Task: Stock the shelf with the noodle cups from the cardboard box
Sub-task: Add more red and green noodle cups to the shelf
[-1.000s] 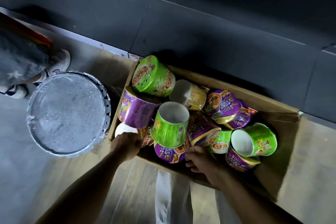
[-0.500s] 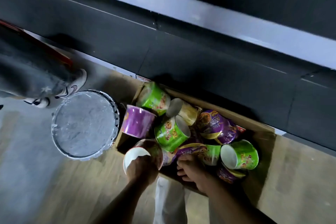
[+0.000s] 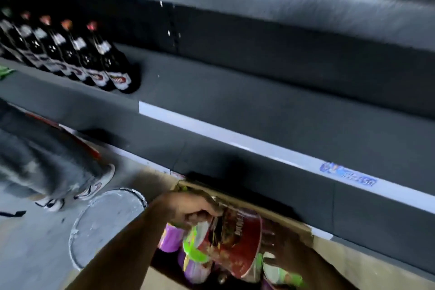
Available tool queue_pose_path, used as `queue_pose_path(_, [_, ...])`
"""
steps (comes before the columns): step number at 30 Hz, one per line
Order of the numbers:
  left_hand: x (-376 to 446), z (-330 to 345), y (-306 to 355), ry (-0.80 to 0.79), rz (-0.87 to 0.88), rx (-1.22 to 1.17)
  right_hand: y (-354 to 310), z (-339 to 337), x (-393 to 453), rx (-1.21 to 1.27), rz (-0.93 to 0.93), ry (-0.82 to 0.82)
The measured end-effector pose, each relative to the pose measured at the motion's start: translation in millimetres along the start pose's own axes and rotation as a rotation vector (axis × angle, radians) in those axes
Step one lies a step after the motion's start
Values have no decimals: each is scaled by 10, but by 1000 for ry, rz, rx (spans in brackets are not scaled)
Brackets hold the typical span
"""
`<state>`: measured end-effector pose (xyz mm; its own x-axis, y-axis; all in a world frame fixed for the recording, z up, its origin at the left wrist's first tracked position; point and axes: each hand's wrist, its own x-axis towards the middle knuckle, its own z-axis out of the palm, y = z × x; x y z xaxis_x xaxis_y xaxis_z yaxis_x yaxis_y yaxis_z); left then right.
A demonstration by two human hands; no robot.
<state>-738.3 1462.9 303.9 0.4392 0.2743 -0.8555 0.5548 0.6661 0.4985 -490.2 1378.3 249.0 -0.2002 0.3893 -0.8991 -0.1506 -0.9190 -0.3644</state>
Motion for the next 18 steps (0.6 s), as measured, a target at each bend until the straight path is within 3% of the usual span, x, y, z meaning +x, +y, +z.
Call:
queue_pose_path(3, [-503,-24,563,-66,118,-212,-394,-80,-303,-71,-126,-97])
queue_pose_path(5, [-729,-41,782,-62,217,-295,-638,-46,-572,-34,-289,-244])
queue_pose_path(7, [-902,-144,969,-46,320,-373,-971,39,-967,-16,-318,-358])
queue_pose_path(9, [-1131,-201,1214,-15,396,-363,-1246,85,-1391,-75,-390,-581])
queue_pose_path(10, [-1219,-237,1327,-13,418,-336,-1373,80,-1571,-112,-453,-616])
queue_pose_path(15, [-2018,2,1911,101,457,18,-1915,144,-2391,-83,-651,-506])
queue_pose_path(18, [-2389,104,2198,140,598,156,-2131,230,-2857,-37,-714,-467])
